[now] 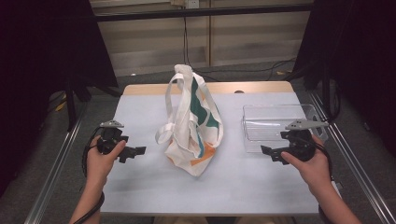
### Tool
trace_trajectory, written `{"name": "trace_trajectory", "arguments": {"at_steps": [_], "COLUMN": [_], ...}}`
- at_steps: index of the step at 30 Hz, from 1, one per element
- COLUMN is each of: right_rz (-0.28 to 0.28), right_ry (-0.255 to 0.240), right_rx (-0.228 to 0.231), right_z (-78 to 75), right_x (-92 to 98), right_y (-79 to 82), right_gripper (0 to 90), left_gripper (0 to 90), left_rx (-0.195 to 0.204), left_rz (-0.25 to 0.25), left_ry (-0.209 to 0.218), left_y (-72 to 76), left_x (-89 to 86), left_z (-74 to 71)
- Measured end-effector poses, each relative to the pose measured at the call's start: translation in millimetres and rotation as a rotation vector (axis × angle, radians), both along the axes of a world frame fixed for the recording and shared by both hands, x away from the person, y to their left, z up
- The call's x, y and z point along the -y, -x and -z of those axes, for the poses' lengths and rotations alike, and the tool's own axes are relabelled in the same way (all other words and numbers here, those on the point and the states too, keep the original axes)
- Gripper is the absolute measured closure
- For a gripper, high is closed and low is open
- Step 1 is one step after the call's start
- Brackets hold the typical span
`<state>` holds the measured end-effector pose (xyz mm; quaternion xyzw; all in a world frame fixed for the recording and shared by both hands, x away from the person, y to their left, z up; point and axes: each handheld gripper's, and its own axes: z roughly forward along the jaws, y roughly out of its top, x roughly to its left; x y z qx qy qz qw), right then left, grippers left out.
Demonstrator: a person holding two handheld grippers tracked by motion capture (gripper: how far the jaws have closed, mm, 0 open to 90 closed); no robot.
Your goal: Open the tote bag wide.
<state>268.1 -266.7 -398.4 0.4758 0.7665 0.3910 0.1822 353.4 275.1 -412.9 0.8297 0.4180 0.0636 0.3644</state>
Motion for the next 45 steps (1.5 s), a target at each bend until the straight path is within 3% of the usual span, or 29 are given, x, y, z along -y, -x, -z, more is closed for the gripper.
{"name": "trace_trajectory", "arguments": {"at_steps": [3,5,9,16,22,29,33,37,45], "right_rz": [0.003,0.001,-0.002,-0.006,-0.009,0.015,0.013,0.000,-0.018], "right_ry": [-0.008,-0.009,0.008,0.008,0.017,0.004,0.020,0.027,0.055], "right_rx": [0.004,0.007,-0.003,0.003,-0.007,-0.018,-0.022,-0.023,-0.023], "right_z": [-5.6,-7.9,-10.3,-12.8,-12.2,-13.7,-14.1,-15.5,-20.8], "right_x": [-0.4,-0.5,-1.9,-7.3,-9.8,-8.8,-13.9,-22.2,-37.9], "right_y": [-5.9,-10.0,-19.0,-35.5,-43.1,-52.0,-57.7,-62.5,-71.9], "right_gripper": [5.4,5.4,5.4,5.4,5.6,5.6,5.6,5.6,5.5], "left_gripper": [2.5,2.4,2.3,2.3,2.3,2.3,2.3,2.3,2.2], "left_rx": [-0.015,0.001,0.004,0.011,-0.007,-0.001,0.006,0.010,0.027], "left_rz": [0.021,0.012,0.005,0.034,0.031,0.019,0.025,0.047,0.054], "left_ry": [-0.014,-0.031,-0.016,-0.039,-0.032,-0.011,-0.006,-0.034,-0.017], "left_y": [-2.8,-5.0,-11.5,-21.8,-27.3,-31.0,-33.4,-36.0,-39.5], "left_x": [1.7,3.7,4.8,11.1,11.9,9.9,9.9,12.3,15.9], "left_z": [-2.8,-5.3,-13.8,-26.8,-28.6,-33.6,-39.9,-46.7,-57.3]}}
